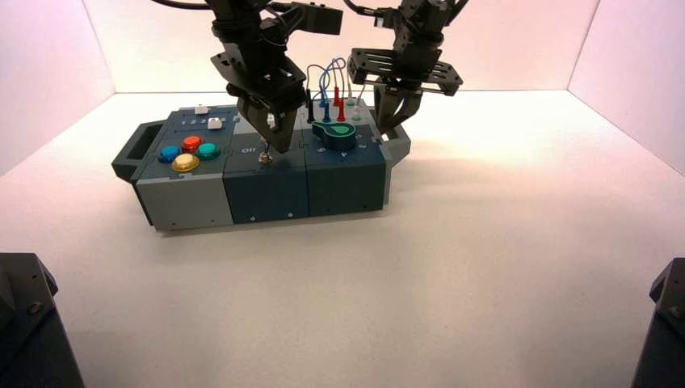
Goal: Flip the bottom switch off with the left gripper.
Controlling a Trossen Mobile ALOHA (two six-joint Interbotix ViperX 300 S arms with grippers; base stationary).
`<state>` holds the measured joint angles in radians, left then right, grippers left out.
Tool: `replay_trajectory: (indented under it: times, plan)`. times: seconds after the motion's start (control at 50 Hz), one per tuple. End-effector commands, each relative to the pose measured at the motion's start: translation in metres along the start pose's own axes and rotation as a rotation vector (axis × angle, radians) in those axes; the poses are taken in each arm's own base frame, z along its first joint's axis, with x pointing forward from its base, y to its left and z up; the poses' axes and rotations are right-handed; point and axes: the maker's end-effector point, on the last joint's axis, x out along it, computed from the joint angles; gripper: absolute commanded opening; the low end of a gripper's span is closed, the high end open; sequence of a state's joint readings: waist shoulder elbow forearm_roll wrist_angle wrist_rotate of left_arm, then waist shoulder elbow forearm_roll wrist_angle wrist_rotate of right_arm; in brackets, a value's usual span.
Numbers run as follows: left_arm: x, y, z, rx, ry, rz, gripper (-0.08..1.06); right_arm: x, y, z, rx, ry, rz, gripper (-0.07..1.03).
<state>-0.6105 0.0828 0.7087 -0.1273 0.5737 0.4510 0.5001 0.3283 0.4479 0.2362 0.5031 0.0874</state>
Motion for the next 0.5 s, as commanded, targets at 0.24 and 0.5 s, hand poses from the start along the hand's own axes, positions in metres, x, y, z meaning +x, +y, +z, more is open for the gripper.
replay_trajectory:
  times: [0.24,0.5]
  plan:
    - [-0.0088,0.0091,0.0035,0.000,-0.022,0.021,-0.03,0.0063,0.0002,-0.0037,-0.010,0.014,-0.003,-0.02]
    - [-0.0103,0.0069,-0.0019,-0.006,-0.018,0.019,-0.03,0.0059,0.0006,-0.0024,-0.011,0.011,-0.002,-0.02]
